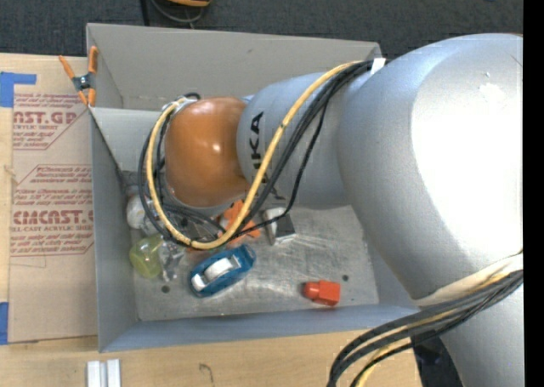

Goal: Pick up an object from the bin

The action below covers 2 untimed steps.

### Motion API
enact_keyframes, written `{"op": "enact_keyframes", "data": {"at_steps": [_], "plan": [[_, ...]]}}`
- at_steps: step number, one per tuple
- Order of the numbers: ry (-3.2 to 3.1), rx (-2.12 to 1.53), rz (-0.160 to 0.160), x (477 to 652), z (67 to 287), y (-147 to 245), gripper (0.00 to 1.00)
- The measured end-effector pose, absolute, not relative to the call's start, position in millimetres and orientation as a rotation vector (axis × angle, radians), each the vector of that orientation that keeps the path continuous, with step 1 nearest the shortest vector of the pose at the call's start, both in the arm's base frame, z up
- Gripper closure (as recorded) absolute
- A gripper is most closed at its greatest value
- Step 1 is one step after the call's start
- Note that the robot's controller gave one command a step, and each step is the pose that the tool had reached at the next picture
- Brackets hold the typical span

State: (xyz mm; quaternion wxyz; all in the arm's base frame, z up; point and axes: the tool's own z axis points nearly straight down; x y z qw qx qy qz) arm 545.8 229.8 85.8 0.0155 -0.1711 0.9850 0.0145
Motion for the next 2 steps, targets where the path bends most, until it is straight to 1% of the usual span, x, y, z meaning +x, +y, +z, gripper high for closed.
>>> {"op": "enact_keyframes", "data": {"at_steps": [1, 2], "plan": [[3.097, -0.536, 0.002, 553.1, 131.5, 220.1, 1.0], [3.1, -0.491, 0.003, 555.7, 246.9, 242.5, 1.0]]}}
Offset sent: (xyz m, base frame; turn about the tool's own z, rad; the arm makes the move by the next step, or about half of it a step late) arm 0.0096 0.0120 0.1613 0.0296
